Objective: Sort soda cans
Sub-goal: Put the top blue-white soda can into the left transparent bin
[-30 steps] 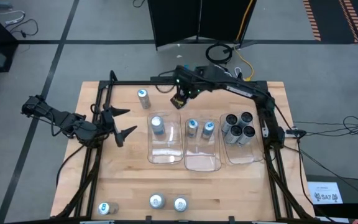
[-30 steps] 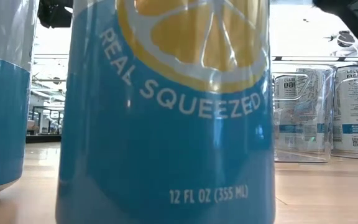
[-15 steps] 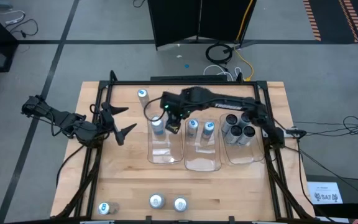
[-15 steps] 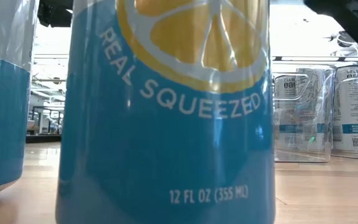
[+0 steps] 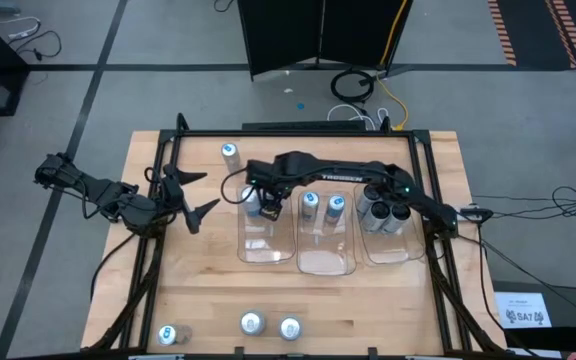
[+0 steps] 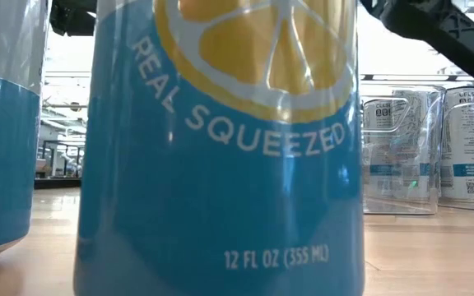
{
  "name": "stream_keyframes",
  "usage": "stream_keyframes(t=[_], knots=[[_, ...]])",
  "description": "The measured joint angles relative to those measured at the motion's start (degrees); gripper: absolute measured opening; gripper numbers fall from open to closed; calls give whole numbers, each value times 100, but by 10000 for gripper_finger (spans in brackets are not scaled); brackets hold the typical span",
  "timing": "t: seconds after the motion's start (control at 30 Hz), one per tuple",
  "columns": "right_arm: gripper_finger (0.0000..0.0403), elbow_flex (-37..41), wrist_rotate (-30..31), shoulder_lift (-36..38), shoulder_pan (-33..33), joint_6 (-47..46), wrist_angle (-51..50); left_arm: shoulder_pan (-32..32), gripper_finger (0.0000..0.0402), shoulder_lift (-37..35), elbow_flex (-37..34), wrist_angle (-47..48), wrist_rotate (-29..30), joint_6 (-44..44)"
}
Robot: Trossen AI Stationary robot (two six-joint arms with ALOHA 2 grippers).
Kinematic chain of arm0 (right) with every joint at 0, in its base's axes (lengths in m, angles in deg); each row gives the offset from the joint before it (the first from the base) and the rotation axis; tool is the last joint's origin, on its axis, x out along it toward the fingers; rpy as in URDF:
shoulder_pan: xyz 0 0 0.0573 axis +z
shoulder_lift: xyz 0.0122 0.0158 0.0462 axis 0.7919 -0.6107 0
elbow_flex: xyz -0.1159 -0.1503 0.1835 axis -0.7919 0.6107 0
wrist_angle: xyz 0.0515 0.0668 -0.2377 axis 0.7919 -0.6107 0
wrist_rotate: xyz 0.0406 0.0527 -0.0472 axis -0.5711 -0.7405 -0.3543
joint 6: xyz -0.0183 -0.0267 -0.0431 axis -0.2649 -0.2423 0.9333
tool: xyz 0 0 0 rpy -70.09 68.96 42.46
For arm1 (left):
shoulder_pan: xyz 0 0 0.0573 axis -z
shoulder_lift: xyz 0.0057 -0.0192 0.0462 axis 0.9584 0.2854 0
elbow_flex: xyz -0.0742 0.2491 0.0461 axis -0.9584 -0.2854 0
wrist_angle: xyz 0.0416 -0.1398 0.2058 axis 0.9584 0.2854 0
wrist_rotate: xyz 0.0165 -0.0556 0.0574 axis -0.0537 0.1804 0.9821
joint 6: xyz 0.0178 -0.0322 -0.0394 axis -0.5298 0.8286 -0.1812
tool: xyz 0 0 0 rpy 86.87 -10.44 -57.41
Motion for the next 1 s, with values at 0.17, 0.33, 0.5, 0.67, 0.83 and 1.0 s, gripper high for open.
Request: stream_keyframes(t=[0.17,0.33,0.5,0.67,0.83,1.0], knots=[[281,-1,-31,-201,-96,18,-17,0,389,0,0,-1,-2,15],[298,-7,-32,-227,-128,-24,22,0,389,-2,0,0,-4,13],[337,-7,11,-231,-124,-155,76,0,389,-2,0,0,-4,-9],[361,-7,3,-220,-126,-202,29,0,389,-2,0,7,0,-13],[384,-7,-39,-220,-145,-331,-27,0,389,-2,0,28,16,-15],[395,-7,-38,-213,-142,-300,-114,0,389,-2,0,50,24,-17]])
